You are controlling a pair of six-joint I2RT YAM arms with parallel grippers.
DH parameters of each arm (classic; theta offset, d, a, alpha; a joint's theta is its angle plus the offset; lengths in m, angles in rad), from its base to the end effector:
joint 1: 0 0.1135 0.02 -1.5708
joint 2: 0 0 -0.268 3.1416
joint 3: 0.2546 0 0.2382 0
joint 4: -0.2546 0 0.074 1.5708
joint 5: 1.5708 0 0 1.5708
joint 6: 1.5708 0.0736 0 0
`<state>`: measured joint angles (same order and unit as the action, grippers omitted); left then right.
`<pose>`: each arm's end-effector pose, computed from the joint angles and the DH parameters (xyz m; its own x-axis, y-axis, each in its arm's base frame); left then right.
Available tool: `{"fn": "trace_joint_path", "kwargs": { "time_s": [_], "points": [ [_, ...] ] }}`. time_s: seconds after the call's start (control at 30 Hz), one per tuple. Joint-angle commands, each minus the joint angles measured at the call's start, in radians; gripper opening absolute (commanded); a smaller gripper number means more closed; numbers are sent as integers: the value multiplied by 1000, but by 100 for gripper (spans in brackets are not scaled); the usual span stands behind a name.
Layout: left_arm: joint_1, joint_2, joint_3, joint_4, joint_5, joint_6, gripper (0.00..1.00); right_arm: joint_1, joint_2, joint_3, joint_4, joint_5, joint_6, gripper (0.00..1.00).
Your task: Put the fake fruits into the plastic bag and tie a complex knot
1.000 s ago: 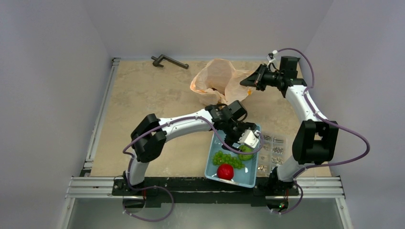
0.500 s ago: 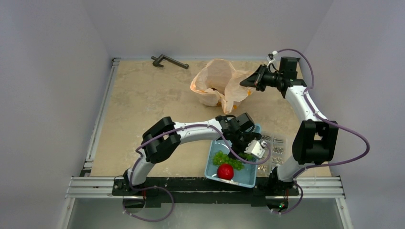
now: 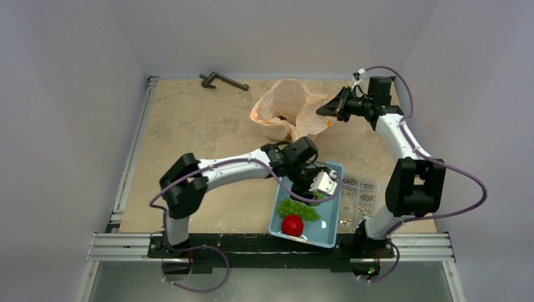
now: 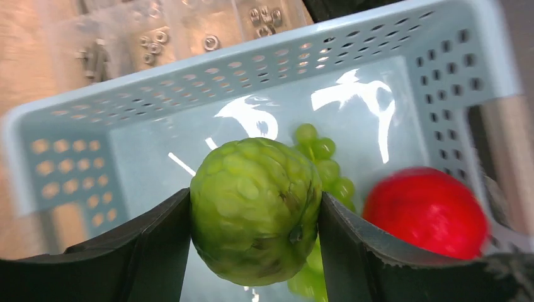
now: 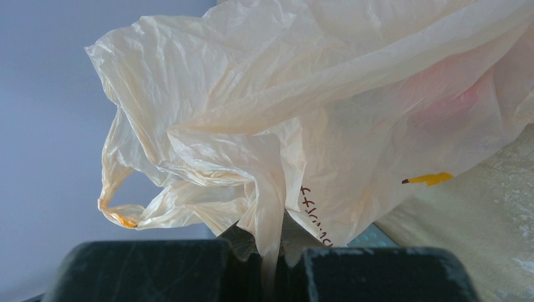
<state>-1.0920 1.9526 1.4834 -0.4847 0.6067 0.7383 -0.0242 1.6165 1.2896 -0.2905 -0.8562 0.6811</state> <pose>0.1610 -0.4013 0.2018 0.3151 0.5931 -0.7409 0.9046 -0.4238 0.0454 0.3707 0.0466 0.2933 -0.8273 0.4328 -0.3581 -0.1016 0.5117 0.8531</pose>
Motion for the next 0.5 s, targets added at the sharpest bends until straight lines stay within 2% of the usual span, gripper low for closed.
{"fn": "trace_joint_path", "kwargs": {
  "time_s": [0.0,0.1,0.2,0.47],
  "points": [
    [43,-276,11,-33,153,-61,37,3,-26,11,34,-19,-5,0],
    [98,-343,113,-56,208,-167,37,4,-26,11,36,-18,-5,0],
    [193,-341,250,-26,175,-312,36,4,-29,8,36,-17,-3,0],
    [403,-85,539,-162,-41,-230,35,4,-68,3,39,-37,13,0]
  ]
}}
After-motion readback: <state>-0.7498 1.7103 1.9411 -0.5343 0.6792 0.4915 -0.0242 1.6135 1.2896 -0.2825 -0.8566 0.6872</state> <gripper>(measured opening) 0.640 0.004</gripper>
